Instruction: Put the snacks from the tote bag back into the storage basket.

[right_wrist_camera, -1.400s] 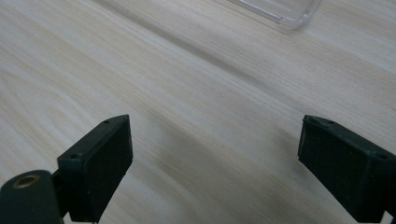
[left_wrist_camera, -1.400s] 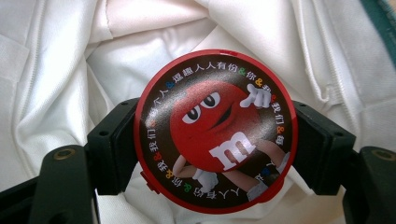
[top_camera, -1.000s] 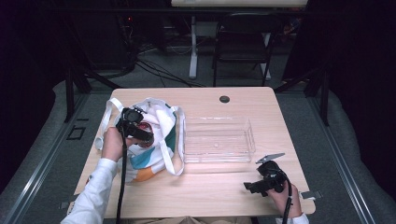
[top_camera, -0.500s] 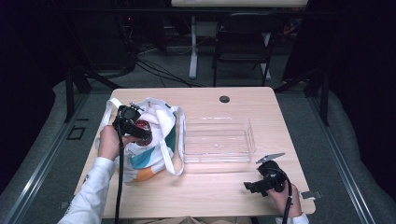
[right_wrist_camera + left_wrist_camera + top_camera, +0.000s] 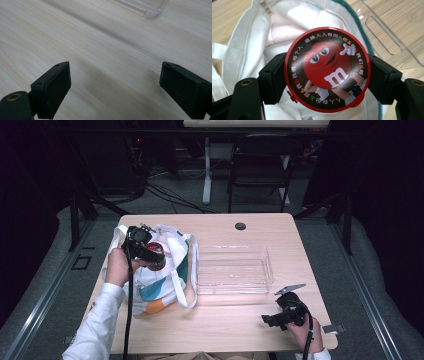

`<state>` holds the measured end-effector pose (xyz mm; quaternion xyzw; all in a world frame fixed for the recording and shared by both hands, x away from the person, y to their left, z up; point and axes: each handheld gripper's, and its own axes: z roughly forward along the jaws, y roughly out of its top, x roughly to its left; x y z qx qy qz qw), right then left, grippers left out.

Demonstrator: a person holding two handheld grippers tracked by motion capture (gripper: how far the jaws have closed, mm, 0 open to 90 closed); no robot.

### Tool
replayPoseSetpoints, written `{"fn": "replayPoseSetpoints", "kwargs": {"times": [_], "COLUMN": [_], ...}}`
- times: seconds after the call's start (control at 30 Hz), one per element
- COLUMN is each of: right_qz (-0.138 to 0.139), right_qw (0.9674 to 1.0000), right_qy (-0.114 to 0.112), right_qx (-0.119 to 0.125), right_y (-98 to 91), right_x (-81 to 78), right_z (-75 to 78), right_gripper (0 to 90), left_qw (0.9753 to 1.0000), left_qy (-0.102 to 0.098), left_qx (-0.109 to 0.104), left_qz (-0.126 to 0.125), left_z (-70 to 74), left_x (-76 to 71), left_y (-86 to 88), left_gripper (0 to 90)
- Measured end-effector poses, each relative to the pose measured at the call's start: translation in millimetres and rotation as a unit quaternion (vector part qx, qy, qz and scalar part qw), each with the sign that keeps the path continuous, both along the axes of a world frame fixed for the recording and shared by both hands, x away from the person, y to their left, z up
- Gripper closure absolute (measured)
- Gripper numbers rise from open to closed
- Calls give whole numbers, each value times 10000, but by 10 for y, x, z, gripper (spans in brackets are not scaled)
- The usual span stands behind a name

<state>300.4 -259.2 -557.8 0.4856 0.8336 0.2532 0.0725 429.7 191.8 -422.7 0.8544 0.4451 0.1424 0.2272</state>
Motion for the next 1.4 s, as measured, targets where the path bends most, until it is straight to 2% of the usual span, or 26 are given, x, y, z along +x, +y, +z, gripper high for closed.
{"fn": "replayPoseSetpoints", "kwargs": {"times": [0.2, 0.4, 0.57, 0.6, 0.73, 1.4], "right_qz": [15, 4, 18, 6, 7, -7], "right_qw": [10000, 10000, 10000, 10000, 10000, 10000], "right_qy": [26, 32, 36, 36, 37, 40], "right_qx": [-25, 54, -23, 60, 61, 46], "right_y": [-3, -1, -4, 0, -3, -9], "right_x": [1, 0, 1, 0, 1, -3], "right_z": [8, 4, 6, 4, 4, 11], "right_gripper": [96, 96, 96, 96, 96, 97], "left_qw": [10000, 9998, 9996, 9996, 9993, 9976], "left_qy": [-62, -123, -161, -175, -207, -295], "left_qx": [-15, -41, -39, -41, -38, -81], "left_qz": [-73, -152, -224, -237, -299, -619], "left_z": [107, 225, 306, 320, 374, 503], "left_x": [6, 20, 27, 29, 39, 70], "left_y": [-70, -155, -229, -244, -303, -636], "left_gripper": [258, 258, 258, 258, 258, 258]}}
